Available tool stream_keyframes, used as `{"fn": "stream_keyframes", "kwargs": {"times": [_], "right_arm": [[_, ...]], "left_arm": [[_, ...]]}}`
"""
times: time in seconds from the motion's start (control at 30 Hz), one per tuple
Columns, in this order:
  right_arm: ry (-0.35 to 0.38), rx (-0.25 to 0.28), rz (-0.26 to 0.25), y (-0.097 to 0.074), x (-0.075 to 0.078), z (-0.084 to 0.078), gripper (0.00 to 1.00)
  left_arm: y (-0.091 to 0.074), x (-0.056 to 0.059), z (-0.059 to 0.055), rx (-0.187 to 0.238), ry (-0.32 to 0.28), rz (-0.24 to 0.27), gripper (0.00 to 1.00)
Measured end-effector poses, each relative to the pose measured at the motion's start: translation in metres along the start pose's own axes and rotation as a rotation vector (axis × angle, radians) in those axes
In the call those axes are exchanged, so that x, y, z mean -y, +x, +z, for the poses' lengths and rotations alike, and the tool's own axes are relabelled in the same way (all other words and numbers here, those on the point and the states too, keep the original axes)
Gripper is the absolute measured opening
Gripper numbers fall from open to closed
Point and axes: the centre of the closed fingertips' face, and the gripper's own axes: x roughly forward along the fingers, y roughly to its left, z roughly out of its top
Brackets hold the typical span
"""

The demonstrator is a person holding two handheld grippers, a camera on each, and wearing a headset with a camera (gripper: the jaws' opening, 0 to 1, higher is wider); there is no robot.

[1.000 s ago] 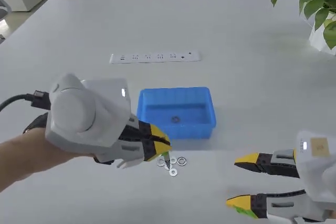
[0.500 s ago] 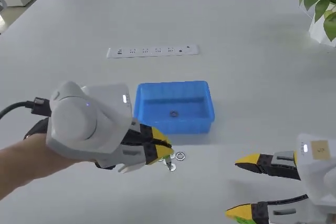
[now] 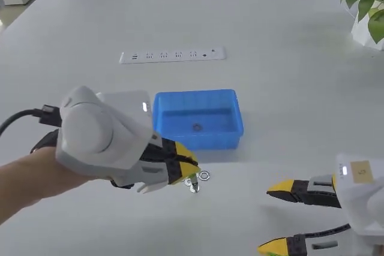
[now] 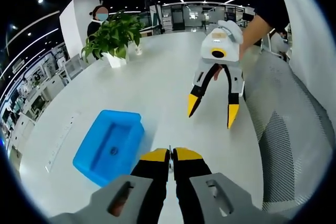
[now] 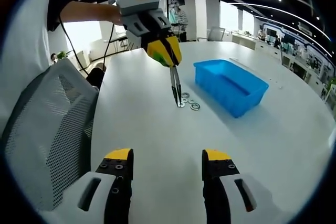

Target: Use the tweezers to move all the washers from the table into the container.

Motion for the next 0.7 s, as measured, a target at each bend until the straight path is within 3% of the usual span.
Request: {"fn": "stream_keyframes", "kwargs": {"times": [0.3, 0.7], "right_arm": [[-0.009, -0.007, 0.012, 0.003, -0.002, 0.002, 0.53], [-0.049, 0.026, 0.037, 0.018, 0.006, 0.029, 0.5]], "left_arm": [[0.0, 0.0, 0.0, 0.003, -0.008, -0.008, 0.06], [-0.001, -0.002, -0.001, 0.003, -0.027, -0.019, 0.06]]}}
